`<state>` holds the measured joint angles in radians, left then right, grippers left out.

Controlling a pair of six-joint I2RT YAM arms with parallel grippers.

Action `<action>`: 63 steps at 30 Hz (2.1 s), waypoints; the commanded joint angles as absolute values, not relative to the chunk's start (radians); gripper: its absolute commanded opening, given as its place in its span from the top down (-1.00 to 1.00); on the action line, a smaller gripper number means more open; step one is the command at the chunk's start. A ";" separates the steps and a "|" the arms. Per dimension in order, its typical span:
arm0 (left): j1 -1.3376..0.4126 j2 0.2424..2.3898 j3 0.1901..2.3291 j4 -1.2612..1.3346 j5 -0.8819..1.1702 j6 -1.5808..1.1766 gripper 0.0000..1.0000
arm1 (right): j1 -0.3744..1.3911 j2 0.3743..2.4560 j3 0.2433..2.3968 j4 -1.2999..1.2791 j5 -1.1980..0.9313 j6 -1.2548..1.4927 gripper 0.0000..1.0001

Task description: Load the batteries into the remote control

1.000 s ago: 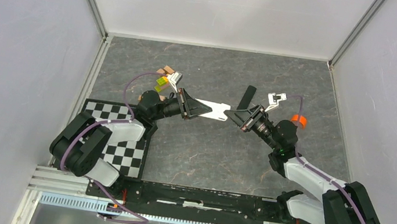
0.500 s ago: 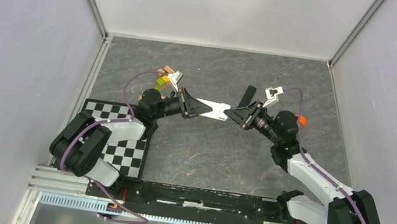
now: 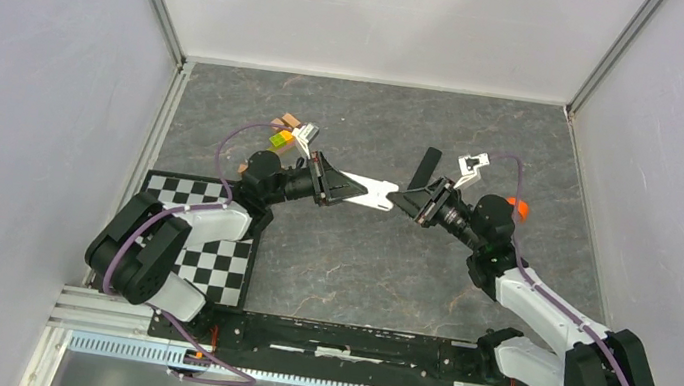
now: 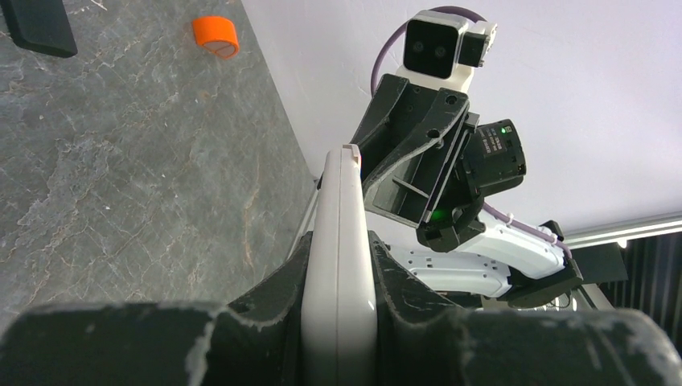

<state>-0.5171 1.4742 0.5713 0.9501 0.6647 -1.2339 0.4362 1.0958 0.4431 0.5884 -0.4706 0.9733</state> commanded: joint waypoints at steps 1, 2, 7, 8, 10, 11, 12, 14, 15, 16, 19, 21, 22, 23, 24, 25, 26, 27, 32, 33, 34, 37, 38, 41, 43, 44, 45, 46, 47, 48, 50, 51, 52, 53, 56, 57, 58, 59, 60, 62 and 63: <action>-0.522 1.446 0.616 0.962 0.681 -1.223 0.96 | 0.429 1.069 0.447 0.599 -0.489 0.929 0.46; -0.522 1.447 0.620 0.960 0.687 -1.222 0.96 | 0.429 1.068 0.449 0.606 -0.494 0.925 0.50; -0.519 1.461 0.636 0.935 0.719 -1.215 0.96 | 0.412 1.075 0.490 0.562 -0.564 0.872 0.53; -0.519 1.463 0.637 0.929 0.721 -1.213 0.96 | 0.406 1.078 0.498 0.546 -0.582 0.864 0.52; -0.517 1.464 0.640 0.912 0.721 -1.209 0.96 | 0.395 1.079 0.510 0.519 -0.602 0.853 0.48; -0.517 1.465 0.641 0.911 0.719 -1.209 0.96 | 0.395 1.077 0.511 0.513 -0.604 0.851 0.45; -0.517 1.468 0.641 0.912 0.719 -1.210 0.96 | 0.394 1.076 0.511 0.511 -0.605 0.853 0.43; -0.517 1.472 0.641 0.916 0.719 -1.212 0.96 | 0.394 1.077 0.511 0.519 -0.605 0.864 0.44; -0.517 1.474 0.642 0.917 0.718 -1.212 0.96 | 0.394 1.079 0.511 0.521 -0.606 0.869 0.50; -0.517 1.474 0.643 0.920 0.718 -1.213 0.96 | 0.394 1.081 0.512 0.523 -0.607 0.874 0.53; -0.517 1.482 0.643 0.941 0.721 -1.212 0.96 | 0.393 1.099 0.506 0.545 -0.617 0.913 0.62; -0.517 1.482 0.644 0.963 0.724 -1.204 0.96 | 0.393 1.113 0.490 0.596 -0.641 0.955 0.71; -0.517 1.483 0.643 0.972 0.725 -1.195 0.96 | 0.393 1.120 0.485 0.618 -0.652 0.972 0.75; -0.518 1.481 0.643 0.973 0.727 -1.187 0.96 | 0.393 1.126 0.482 0.633 -0.659 0.986 0.82; -0.518 1.480 0.643 0.974 0.729 -1.176 0.96 | 0.393 1.128 0.480 0.646 -0.663 0.995 0.87; -0.518 1.476 0.642 0.977 0.729 -1.167 0.96 | 0.392 1.132 0.477 0.660 -0.666 1.007 0.91; -0.518 1.472 0.640 0.980 0.727 -1.160 0.96 | 0.393 1.134 0.477 0.668 -0.669 1.014 0.95; -0.518 1.470 0.638 0.981 0.728 -1.152 0.96 | 0.392 1.135 0.476 0.682 -0.671 1.029 1.00; -0.518 1.474 0.634 0.983 0.727 -1.127 0.96 | 0.391 1.130 0.403 0.905 -0.646 1.178 1.00; -0.519 1.475 0.633 0.988 0.727 -1.127 0.96 | 0.392 1.134 0.393 0.938 -0.644 1.202 1.00; -0.519 1.478 0.633 0.996 0.726 -1.128 0.96 | 0.391 1.139 0.381 0.984 -0.641 1.233 1.00; -0.518 1.480 0.628 1.021 0.725 -1.143 0.96 | 0.392 1.147 0.373 0.994 -0.647 1.253 1.00; -0.519 1.476 0.627 1.022 0.721 -1.143 0.96 | 0.393 1.142 0.375 0.963 -0.640 1.237 1.00; -0.519 1.468 0.623 1.010 0.713 -1.133 0.96 | 0.391 1.117 0.385 0.857 -0.619 1.181 1.00; -0.519 1.462 0.620 0.994 0.707 -1.121 0.96 | 0.389 1.106 0.387 0.834 -0.613 1.171 1.00; -0.518 1.459 0.619 0.987 0.705 -1.114 0.96 | 0.388 1.099 0.386 0.818 -0.605 1.165 1.00; -0.517 1.458 0.617 0.983 0.702 -1.111 0.96 | 0.387 1.093 0.382 0.807 -0.593 1.162 1.00; -0.517 1.456 0.615 0.978 0.698 -1.108 0.96 | 0.385 1.085 0.382 0.789 -0.585 1.155 1.00; -0.515 1.452 0.615 0.972 0.697 -1.103 0.96 | 0.382 1.073 0.378 0.770 -0.569 1.151 1.00; -0.516 1.448 0.613 0.965 0.693 -1.099 0.96 | 0.379 1.064 0.372 0.764 -0.557 1.148 1.00; -0.515 1.439 0.613 0.954 0.690 -1.092 0.96 | 0.374 1.059 0.378 0.738 -0.549 1.132 1.00; -0.515 1.437 0.613 0.950 0.687 -1.091 0.96 | 0.373 1.059 0.378 0.731 -0.549 1.130 1.00; -0.515 1.433 0.611 0.945 0.686 -1.089 0.96 | 0.373 1.059 0.377 0.733 -0.548 1.131 1.00; -0.515 1.430 0.612 0.945 0.686 -1.089 0.96 | 0.373 1.060 0.378 0.733 -0.548 1.130 1.00; -0.515 1.423 0.609 0.943 0.681 -1.091 0.96 | 0.372 1.063 0.374 0.732 -0.544 1.129 1.00; -0.516 1.421 0.606 0.942 0.678 -1.092 0.96 | 0.373 1.066 0.377 0.730 -0.547 1.129 1.00; -0.516 1.421 0.606 0.943 0.676 -1.093 0.96 | 0.373 1.070 0.376 0.736 -0.552 1.130 1.00; -0.515 1.420 0.607 0.943 0.679 -1.094 0.96 | 0.373 1.072 0.373 0.747 -0.557 1.134 1.00; -0.516 1.420 0.609 0.943 0.679 -1.095 0.96 | 0.373 1.076 0.373 0.762 -0.560 1.140 1.00; -0.516 1.424 0.608 0.952 0.680 -1.102 0.96 | 0.373 1.081 0.371 0.789 -0.567 1.149 1.00; -0.515 1.427 0.607 0.958 0.682 -1.106 0.96 | 0.373 1.085 0.372 0.802 -0.574 1.153 1.00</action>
<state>-0.5171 1.4555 0.5991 0.9096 0.6872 -1.1347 0.3767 1.0760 0.3782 0.7380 -0.5602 1.1542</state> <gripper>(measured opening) 0.279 0.133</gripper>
